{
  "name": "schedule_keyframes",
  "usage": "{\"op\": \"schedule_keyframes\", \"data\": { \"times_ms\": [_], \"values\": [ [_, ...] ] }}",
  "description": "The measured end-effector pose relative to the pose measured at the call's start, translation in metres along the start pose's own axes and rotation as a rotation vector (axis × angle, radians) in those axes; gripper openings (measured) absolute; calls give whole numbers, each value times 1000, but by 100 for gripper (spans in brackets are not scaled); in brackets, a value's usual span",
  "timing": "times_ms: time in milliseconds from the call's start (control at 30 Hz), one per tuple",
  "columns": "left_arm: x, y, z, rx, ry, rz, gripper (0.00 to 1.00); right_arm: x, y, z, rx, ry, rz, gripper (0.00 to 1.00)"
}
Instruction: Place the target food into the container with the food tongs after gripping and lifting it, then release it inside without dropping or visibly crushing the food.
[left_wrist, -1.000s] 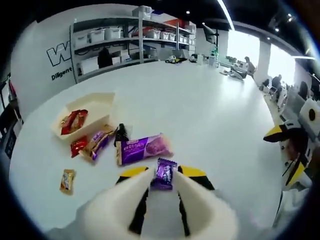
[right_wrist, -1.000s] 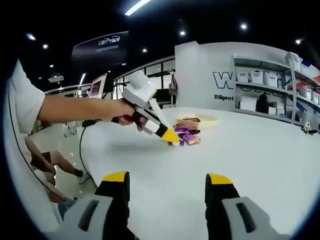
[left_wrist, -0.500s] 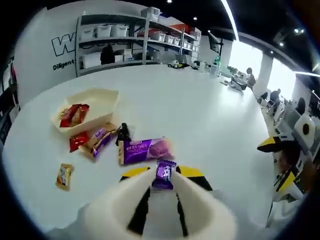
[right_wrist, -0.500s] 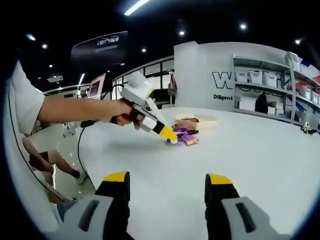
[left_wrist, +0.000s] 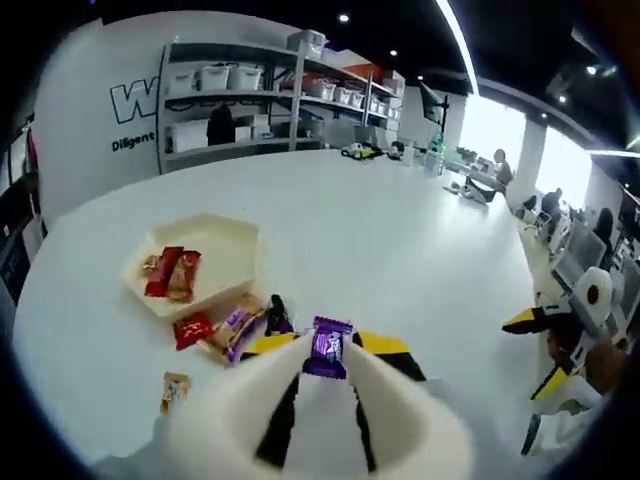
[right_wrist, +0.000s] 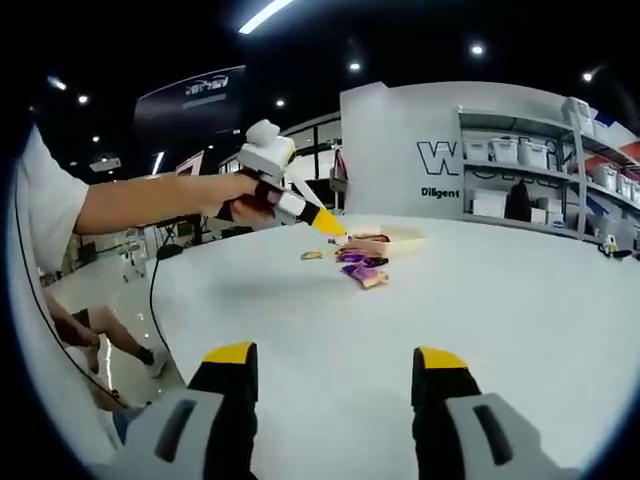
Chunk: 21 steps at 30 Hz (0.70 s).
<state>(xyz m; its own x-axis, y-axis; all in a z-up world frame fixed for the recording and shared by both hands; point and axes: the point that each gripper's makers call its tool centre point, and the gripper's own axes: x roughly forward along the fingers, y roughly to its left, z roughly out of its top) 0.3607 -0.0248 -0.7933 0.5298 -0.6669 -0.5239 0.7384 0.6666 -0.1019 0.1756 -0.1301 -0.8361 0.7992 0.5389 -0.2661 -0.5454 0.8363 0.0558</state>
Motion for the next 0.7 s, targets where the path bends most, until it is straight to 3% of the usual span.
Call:
{"op": "schedule_keyframes", "data": {
  "times_ms": [167,233,433,700],
  "values": [
    [2,10,21,-12,-29,8,20,1,-3,4,24,-13,-1,66],
    [8,12,22,-21,-20,6,20,2,-4,5,31,-17,-2,67],
    [26,14,7,-9,20,5,20,5,-3,3,15,-1,3,67],
    [28,22,-3,-3,43,22,21,3,-10,2,30,-3,-14,67]
  ]
}}
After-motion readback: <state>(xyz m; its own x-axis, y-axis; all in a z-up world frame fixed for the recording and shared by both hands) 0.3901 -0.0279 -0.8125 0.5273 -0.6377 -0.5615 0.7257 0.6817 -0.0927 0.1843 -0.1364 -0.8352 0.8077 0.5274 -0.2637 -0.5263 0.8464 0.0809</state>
